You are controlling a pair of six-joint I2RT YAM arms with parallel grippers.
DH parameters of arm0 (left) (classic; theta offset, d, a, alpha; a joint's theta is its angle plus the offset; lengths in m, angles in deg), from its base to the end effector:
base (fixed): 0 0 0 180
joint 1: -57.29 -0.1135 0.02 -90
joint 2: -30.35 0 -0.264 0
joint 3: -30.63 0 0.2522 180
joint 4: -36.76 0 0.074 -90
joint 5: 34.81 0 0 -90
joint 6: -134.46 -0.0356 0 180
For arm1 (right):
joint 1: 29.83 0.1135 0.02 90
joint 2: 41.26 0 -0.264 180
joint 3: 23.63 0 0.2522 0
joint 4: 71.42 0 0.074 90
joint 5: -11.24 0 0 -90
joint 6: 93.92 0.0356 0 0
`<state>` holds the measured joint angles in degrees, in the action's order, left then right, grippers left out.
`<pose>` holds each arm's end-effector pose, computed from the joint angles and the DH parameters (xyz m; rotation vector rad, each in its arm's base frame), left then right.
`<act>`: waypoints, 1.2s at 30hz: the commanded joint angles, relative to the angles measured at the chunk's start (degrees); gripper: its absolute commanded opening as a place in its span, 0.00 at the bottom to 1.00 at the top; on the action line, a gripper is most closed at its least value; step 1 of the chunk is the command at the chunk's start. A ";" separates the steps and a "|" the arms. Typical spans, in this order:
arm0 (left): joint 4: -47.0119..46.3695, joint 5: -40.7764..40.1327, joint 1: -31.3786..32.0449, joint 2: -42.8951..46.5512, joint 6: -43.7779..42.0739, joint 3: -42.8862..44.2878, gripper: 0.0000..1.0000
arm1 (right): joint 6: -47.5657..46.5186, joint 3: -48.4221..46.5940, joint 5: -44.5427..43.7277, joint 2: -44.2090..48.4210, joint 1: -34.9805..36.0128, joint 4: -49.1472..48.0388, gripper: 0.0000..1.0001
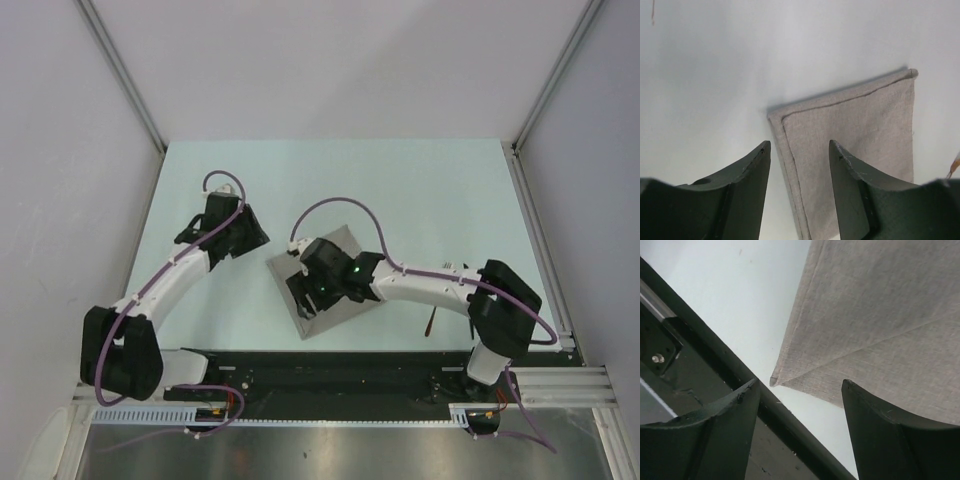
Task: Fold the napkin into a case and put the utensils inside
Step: Pick up the upper triangle-folded napkin from the center of the board.
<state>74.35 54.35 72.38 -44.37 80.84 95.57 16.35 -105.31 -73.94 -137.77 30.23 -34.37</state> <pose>0.2639 -0.0706 0.2447 -0.4568 2.3928 -0.3966 0.1777 0.3146 0.2251 -0.9227 2.4382 0.6647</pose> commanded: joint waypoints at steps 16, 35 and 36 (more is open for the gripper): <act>0.07 9.89 -9.47 11.44 6.16 -13.82 0.54 | 2.58 -12.06 -18.53 -13.18 12.98 8.44 0.49; -1.33 12.00 -10.43 10.91 5.54 -14.53 0.54 | 2.41 -12.68 -20.11 -18.01 15.80 8.53 0.39; -1.33 12.09 -10.43 10.82 5.54 -14.53 0.54 | 2.32 -12.76 -20.20 -18.27 15.80 8.53 0.39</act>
<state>74.84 64.89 62.46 -33.99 86.53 81.08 18.49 -116.76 -92.08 -154.47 45.77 -25.03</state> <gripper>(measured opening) 0.543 0.385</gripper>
